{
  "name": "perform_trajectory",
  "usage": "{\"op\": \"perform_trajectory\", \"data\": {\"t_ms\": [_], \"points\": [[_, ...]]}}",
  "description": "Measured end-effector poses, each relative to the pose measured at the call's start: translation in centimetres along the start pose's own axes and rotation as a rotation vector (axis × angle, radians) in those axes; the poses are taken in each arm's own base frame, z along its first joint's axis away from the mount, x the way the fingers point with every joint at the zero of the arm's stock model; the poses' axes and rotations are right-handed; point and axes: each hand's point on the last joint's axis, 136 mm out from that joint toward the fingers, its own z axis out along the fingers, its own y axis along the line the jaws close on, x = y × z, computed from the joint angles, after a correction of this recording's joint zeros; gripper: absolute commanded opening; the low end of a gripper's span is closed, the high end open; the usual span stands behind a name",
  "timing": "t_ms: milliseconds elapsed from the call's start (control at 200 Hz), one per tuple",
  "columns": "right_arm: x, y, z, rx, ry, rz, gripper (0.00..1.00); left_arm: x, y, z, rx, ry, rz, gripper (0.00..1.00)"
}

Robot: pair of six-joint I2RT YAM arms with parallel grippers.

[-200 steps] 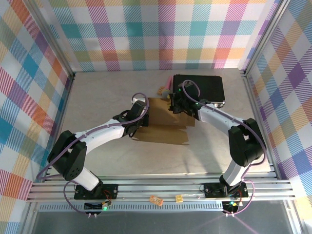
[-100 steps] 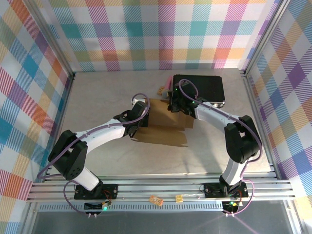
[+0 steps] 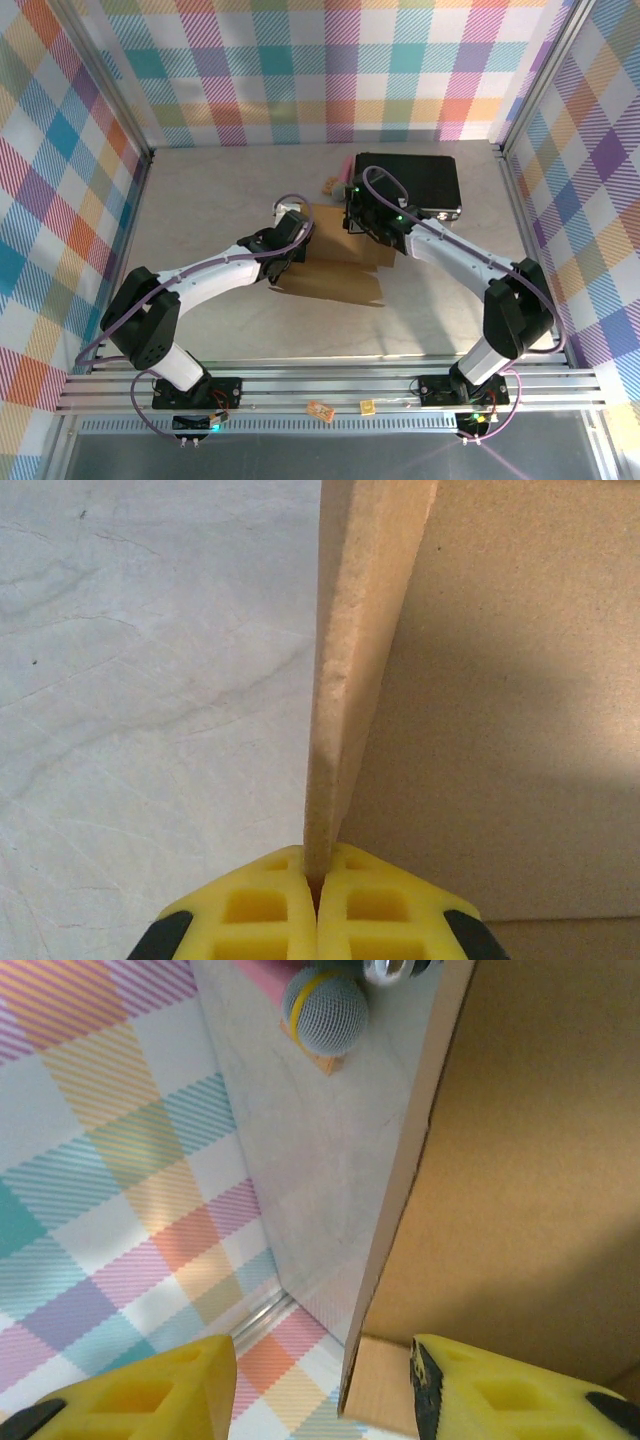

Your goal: Fold the paper box

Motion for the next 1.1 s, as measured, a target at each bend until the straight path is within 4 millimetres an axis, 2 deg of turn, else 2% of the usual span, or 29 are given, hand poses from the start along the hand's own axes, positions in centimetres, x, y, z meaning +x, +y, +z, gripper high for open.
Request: {"op": "perform_trajectory", "data": {"t_ms": [125,205,405,580,890,1050,1100], "points": [[-0.7,-1.1,1.8,0.047,-0.026,-0.002,0.52,0.0,0.0,0.0,-0.005,-0.003,0.002,0.0],[-0.9,-1.5,2.2,0.069,-0.037,-0.003,0.52,-0.1,0.0,-0.1,-0.008,-0.006,0.002,0.0],[-0.3,-0.7,2.9,0.068,-0.032,-0.003,0.49,-0.1,0.0,-0.1,-0.008,-0.006,0.003,0.0],[0.3,-0.4,4.4,0.08,-0.024,0.0,0.31,-0.1,-0.1,-0.1,-0.006,-0.008,0.003,0.0],[0.0,-1.6,5.3,0.117,-0.034,-0.004,0.24,-0.1,-0.1,-0.1,-0.002,-0.009,-0.001,0.0],[-0.1,-1.7,5.3,0.118,-0.036,0.0,0.0,-0.2,-0.2,-0.1,0.001,-0.013,-0.004,0.0],[-0.1,-1.7,5.3,0.118,-0.036,0.0,0.0,-0.2,-0.2,-0.1,0.001,-0.013,-0.004,0.0]]}}
